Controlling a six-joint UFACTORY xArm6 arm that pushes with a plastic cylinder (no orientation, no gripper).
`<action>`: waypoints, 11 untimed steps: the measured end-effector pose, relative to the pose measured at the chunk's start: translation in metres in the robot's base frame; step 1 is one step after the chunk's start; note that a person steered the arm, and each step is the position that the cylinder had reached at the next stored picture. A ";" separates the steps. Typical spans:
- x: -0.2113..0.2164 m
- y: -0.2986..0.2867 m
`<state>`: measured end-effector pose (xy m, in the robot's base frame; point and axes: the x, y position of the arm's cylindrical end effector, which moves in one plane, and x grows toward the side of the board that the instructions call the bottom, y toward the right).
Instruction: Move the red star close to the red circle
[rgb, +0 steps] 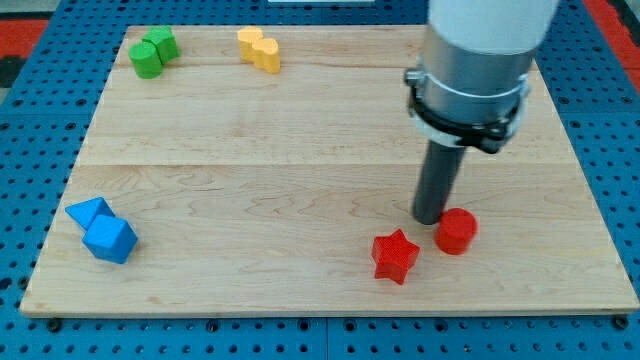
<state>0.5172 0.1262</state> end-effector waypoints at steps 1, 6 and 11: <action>-0.004 0.018; 0.068 -0.105; -0.025 -0.124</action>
<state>0.4919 0.0024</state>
